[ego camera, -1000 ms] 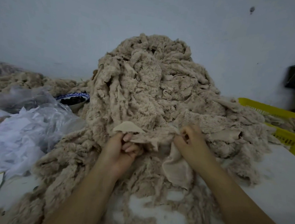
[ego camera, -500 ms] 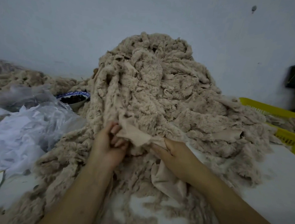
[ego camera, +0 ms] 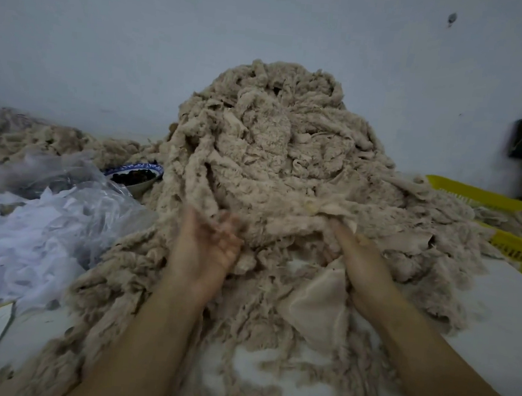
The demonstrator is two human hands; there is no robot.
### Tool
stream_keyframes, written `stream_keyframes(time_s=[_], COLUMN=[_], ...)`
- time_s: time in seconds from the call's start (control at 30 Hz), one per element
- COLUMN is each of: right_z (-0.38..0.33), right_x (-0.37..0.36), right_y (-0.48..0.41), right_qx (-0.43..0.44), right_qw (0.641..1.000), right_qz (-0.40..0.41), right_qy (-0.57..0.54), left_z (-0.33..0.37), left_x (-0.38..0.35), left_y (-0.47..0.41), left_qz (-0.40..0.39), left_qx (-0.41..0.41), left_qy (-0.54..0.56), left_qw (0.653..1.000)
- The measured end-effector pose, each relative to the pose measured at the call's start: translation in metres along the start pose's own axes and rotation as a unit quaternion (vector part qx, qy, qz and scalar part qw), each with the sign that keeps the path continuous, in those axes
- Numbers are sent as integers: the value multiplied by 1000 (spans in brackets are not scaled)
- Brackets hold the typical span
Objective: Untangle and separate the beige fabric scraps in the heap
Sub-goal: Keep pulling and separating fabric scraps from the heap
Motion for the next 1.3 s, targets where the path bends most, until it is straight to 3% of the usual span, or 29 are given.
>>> stream_keyframes(time_s=[0.1, 0.2, 0.3, 0.43, 0.53, 0.6, 0.7, 0.77, 0.83, 0.97, 1.07, 1.17, 1.23, 1.3], right_z=[2, 5, 5, 3, 5, 6, 4, 1, 0, 0, -1, 0, -1, -3], right_x=[-31, -57, -68, -53, -43, -43, -43, -43, -43, -38, -30, -32, -33, -34], right_y=[9, 21, 30, 23, 18, 17, 18, 19, 19, 16, 11, 11, 11, 12], right_qx=[22, 17, 17, -12, -46, -50, -37, -21, -15, -29, -41, -43, -33, -16], right_qw=[992, 972, 957, 976, 982, 984, 987, 987, 986, 987, 986, 983, 982, 982], right_qz=[-114, -218, -263, -211, -180, -170, -156, -151, -155, -157, -141, -144, -137, -139], right_qy=[46, 86, 118, 61, 8, 14, 31, 43, 60, -4, -74, -102, -126, -130], left_z=[-35, -56, -47, -21, -13, -12, -16, -23, -17, 5, 10, 3, -9, -22], left_x=[-25, -44, -36, -13, -12, -22, -52, -66, -64, -27, -19, -32, -45, -52], left_y=[14, 25, 17, 4, 5, 11, 25, 34, 33, 21, 18, 26, 32, 34], left_qz=[-72, -157, -85, -2, 12, 8, -109, -152, -120, 41, 80, 54, -16, -66], left_qx=[99, 132, 83, 21, -7, -33, -136, -168, -200, -188, -175, -170, -139, -95], left_qy=[-221, -294, -222, -57, -110, -267, -510, -574, -579, -477, -464, -488, -503, -551], left_qw=[967, 934, 968, 998, 994, 963, 842, 787, 781, 858, 865, 854, 853, 827])
Point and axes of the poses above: each hand's wrist, its own y-axis away from the middle knuckle, its own x-axis out of the back of the hand, z = x × y, the point moved 8 cm from there along -y, towards the middle knuckle, and after that the axes turned 6 degrees about -z, right-handed, at the moved point
